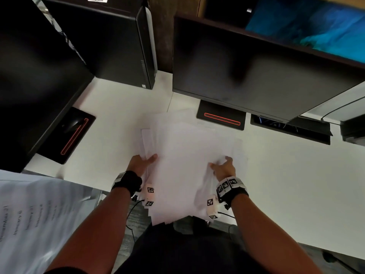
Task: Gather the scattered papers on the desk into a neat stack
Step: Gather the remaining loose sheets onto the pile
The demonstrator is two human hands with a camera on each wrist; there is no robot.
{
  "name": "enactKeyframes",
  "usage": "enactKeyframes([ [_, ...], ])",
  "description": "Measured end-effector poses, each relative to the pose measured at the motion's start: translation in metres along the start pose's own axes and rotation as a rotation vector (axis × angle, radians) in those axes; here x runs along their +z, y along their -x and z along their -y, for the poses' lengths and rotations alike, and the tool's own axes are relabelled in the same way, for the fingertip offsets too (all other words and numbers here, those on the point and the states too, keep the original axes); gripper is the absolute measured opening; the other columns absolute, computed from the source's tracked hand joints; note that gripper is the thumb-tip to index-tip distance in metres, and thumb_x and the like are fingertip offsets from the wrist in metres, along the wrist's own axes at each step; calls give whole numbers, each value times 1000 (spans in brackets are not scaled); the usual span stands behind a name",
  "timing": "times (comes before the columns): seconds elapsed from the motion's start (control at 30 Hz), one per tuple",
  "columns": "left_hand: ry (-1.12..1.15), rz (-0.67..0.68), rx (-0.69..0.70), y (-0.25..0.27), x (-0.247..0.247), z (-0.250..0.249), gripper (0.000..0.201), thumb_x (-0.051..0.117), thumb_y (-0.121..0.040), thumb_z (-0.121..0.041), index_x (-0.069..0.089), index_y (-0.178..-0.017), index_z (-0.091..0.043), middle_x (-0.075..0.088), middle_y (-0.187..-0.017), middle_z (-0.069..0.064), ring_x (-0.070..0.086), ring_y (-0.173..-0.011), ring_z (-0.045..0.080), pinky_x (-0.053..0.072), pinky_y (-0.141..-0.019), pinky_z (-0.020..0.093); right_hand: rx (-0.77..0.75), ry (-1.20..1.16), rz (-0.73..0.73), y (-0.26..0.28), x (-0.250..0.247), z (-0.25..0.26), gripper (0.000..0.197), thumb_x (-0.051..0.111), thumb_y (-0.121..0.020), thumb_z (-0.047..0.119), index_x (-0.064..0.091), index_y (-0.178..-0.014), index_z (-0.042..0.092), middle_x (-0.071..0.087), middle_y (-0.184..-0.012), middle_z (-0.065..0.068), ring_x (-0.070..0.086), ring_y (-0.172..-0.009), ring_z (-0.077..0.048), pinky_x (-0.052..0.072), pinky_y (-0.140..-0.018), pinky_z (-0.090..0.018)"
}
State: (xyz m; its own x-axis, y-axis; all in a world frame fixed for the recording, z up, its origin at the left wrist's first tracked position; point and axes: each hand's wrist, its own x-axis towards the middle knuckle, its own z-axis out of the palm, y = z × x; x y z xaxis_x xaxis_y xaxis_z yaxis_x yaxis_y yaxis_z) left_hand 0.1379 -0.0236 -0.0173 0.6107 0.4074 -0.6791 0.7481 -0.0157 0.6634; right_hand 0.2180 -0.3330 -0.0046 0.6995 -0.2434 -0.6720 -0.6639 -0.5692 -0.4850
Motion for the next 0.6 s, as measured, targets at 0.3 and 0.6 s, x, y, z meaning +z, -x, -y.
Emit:
enactKeyframes([
  [0.3, 86, 49, -44, 1, -1, 1, 55, 93, -65, -24, 70, -108, 2, 76, -102, 13, 72, -95, 30, 58, -84, 38, -306, 411, 26, 16, 33, 19, 86, 59, -91, 33, 5, -157, 28, 28, -151, -10, 40, -133, -35, 38, -110, -47],
  [0.6, 22, 28, -4, -1, 2, 0, 41, 90, -72, -18, 68, -103, -2, 72, -93, 9, 68, -83, 24, 52, -69, 25, -489, 450, 233, 1, 41, 38, 81, 56, -96, 39, 7, -158, 20, -2, -166, 5, 3, -153, -23, 8, -123, -38],
])
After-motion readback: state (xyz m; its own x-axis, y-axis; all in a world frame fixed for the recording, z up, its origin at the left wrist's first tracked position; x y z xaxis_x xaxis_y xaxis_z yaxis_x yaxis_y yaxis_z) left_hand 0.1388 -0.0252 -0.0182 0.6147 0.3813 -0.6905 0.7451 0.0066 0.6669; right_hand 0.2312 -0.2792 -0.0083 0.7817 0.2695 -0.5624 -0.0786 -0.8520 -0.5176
